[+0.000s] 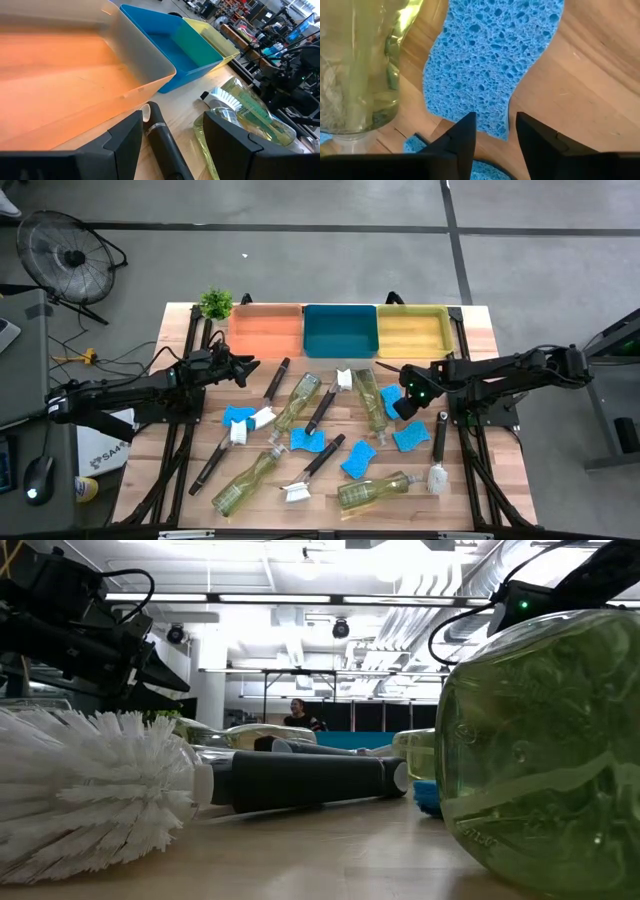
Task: Pick & Place Kitchen Sink Supplies
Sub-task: Put the blue sponge into the yellow bin
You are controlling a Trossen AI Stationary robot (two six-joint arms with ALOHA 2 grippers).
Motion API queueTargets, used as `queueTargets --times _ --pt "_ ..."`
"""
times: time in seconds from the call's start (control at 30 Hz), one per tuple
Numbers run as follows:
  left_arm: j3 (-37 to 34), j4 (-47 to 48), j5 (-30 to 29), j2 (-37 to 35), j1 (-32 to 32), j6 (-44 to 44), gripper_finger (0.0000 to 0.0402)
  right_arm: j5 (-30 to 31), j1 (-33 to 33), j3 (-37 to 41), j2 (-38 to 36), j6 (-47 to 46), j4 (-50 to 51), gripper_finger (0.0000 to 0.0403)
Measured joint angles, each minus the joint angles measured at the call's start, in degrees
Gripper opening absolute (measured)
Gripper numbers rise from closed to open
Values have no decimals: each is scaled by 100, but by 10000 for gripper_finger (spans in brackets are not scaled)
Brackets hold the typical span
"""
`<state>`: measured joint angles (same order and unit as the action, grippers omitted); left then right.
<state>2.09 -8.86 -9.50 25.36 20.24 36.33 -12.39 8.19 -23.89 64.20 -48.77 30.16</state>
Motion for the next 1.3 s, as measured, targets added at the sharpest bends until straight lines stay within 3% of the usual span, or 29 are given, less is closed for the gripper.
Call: queueTargets --times 0.43,0.73,1.1,1.3 --pt "-1 0 2 0 0 -1 205 -20 7 167 0 -28 -175 87" --pt "0 0 0 0 1 -2 205 -110 7 167 0 -24 -174 7" --pt "0 0 0 0 0 1 205 100 7 -14 -13 -373 -25 1" --pt "-2 0 2 1 1 -2 205 525 38 -561 -15 -433 772 1"
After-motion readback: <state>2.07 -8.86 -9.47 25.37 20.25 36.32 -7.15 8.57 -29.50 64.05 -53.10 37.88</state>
